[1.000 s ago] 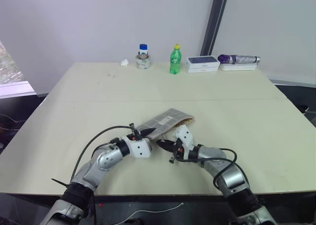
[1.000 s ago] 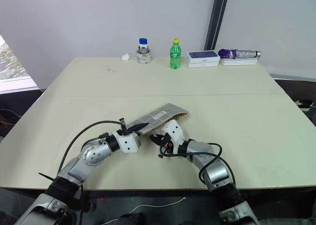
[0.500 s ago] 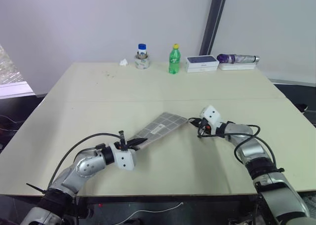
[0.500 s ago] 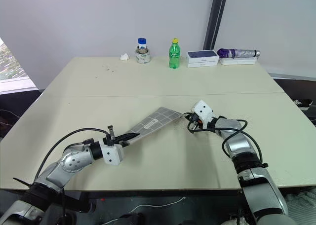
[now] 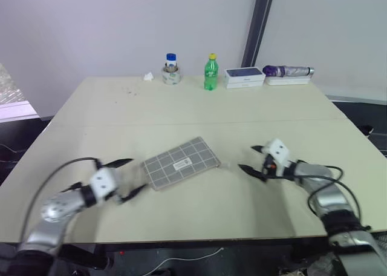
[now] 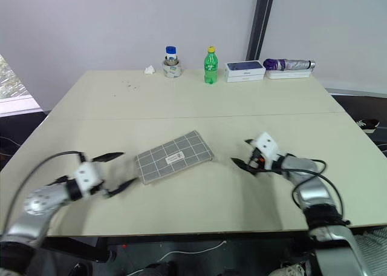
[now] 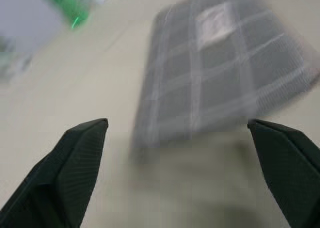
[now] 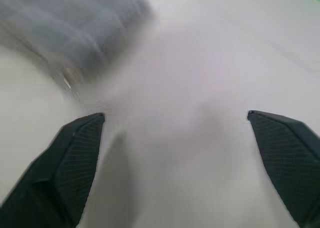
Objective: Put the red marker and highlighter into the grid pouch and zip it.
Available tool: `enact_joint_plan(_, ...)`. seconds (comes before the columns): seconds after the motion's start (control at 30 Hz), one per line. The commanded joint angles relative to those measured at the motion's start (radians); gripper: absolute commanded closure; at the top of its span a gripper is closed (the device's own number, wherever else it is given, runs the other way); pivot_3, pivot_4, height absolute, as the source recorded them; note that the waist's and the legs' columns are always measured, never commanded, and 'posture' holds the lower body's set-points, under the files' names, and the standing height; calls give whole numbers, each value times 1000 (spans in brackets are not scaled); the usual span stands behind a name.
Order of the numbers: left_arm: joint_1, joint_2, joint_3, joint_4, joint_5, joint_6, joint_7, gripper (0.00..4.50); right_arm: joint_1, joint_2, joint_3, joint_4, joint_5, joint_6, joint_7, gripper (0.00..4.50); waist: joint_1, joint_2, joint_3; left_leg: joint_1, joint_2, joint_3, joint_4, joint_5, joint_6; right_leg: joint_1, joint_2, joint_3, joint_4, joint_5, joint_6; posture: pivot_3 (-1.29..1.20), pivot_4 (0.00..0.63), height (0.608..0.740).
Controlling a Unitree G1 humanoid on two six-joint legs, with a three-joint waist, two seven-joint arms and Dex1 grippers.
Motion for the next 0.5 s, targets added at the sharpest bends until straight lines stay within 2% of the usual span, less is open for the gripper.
enact_joint_plan(0.03,79,-5,133,-81,-154,105,-24,52,51,-44,-70,-140,82,15,64,0,-2,0,0,0,0,0,0,0,0,0,0,0,0,0,0,0,150,740)
enact_joint_plan(0.2,133,-18,244,-125,-177,229,61,52,106,-93,-173,-190,213,113,141,0,2,0,0,2,0,-1,0,0,0,3,0,0,0,0,0,0,150,740)
enact_joint_plan(0.37,193,-19,320,-162,-152,290,111,52,78,-121,-234,-121,227,124,134,0,0,0,0,3,0,-1,0,0,0,3,0,0,0,0,0,0,150,740)
enact_joint_plan(0.5,226,-55,348,-199,-187,330,110,52,60,-94,-219,-98,219,106,136,0,-1,0,0,4,0,0,-1,0,0,3,0,1,0,0,0,0,150,740)
